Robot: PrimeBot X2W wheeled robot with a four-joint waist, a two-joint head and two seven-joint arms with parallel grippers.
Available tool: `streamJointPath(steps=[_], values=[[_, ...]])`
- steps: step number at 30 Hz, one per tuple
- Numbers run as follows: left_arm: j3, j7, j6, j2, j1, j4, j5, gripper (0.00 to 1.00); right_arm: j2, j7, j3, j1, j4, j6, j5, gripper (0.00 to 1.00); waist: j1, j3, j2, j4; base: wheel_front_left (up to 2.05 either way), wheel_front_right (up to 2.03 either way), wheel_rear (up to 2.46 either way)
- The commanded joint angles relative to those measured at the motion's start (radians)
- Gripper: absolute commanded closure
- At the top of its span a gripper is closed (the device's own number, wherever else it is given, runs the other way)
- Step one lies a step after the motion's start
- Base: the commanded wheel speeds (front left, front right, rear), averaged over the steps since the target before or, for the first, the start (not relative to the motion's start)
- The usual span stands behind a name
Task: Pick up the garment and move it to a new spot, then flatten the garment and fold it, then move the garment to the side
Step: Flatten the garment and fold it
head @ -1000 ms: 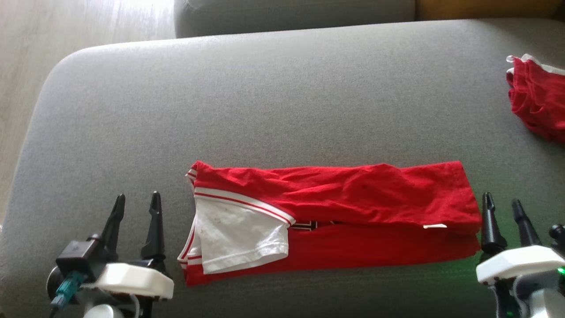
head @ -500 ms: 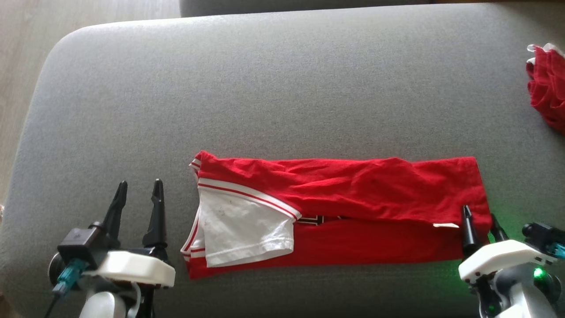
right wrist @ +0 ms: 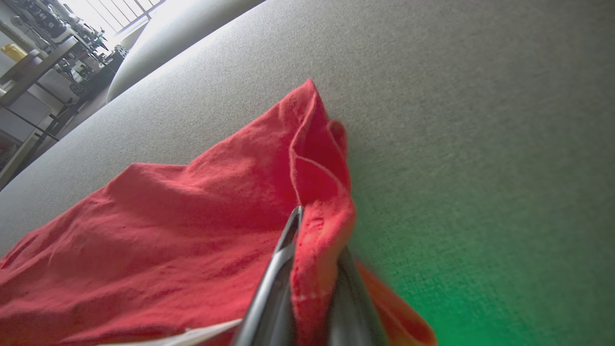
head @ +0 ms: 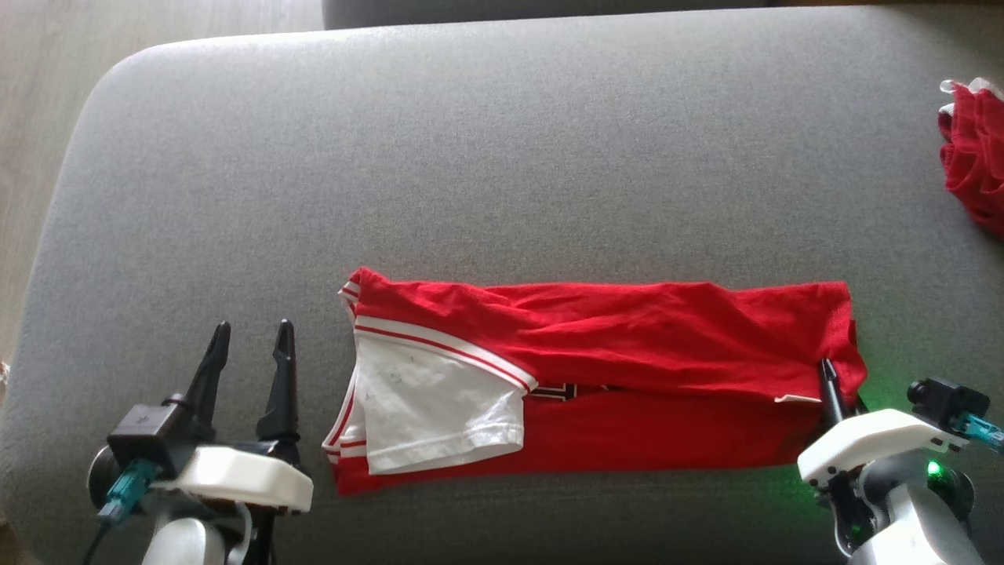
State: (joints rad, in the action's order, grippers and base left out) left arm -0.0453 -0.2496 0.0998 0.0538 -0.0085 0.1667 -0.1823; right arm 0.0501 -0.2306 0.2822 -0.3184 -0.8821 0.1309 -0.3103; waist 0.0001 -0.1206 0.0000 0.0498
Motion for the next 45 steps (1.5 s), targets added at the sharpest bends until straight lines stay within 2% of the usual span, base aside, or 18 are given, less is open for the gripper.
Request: streamJointPath(steps=[1, 10, 14, 23, 28, 35, 41, 45], values=[[0.043, -0.012, 0.004, 0.000, -0.046, -0.027, 0.009, 0.00, 0.000, -0.014, -0.027, -0.021, 0.024, 0.000, -0.003, 1.00, -0.0001, 0.005, 0.0000, -0.002, 0.00, 0.00, 0.00], [0.049, -0.012, 0.008, -0.002, -0.030, -0.023, 0.012, 0.00, 0.009, -0.023, -0.015, -0.006, 0.076, 0.000, -0.011, 1.00, -0.0001, 0.036, 0.0000, -0.010, 0.00, 0.00, 0.00], [0.049, -0.012, 0.008, -0.003, -0.024, -0.025, 0.011, 0.00, 0.037, -0.016, 0.001, -0.005, 0.089, 0.000, -0.006, 1.00, -0.0001, 0.045, 0.0000, -0.008, 0.00, 0.00, 0.00], [0.051, -0.012, 0.008, -0.003, -0.017, -0.028, 0.009, 0.00, 0.119, 0.009, 0.130, -0.031, 0.101, 0.000, 0.067, 1.00, -0.0001, 0.048, 0.0000, 0.009, 0.00, 0.00, 0.00], [0.047, -0.012, 0.004, -0.003, -0.018, -0.026, 0.004, 0.00, 0.120, 0.036, 0.178, -0.046, 0.117, 0.000, 0.117, 1.00, -0.0001, 0.047, 0.0000, 0.017, 0.00, 0.00, 0.00], [0.048, -0.012, -0.001, -0.003, -0.017, -0.023, 0.000, 0.00, 0.057, 0.081, 0.118, -0.045, 0.194, 0.000, 0.111, 1.00, -0.0001, 0.059, 0.0000, 0.024, 0.00, 0.00, 0.00], [0.063, -0.012, -0.004, -0.003, 0.004, -0.016, 0.002, 0.00, 0.013, 0.156, -0.013, -0.009, 0.348, 0.000, 0.055, 1.00, -0.0001, 0.107, 0.0000, 0.026, 0.00, 0.00, 0.00], [0.072, -0.012, -0.004, -0.003, 0.021, -0.015, 0.003, 0.00, 0.002, 0.231, -0.116, 0.035, 0.459, 0.000, -0.021, 1.00, -0.0001, 0.142, 0.0000, 0.029, 0.00, 0.00, 0.00]])
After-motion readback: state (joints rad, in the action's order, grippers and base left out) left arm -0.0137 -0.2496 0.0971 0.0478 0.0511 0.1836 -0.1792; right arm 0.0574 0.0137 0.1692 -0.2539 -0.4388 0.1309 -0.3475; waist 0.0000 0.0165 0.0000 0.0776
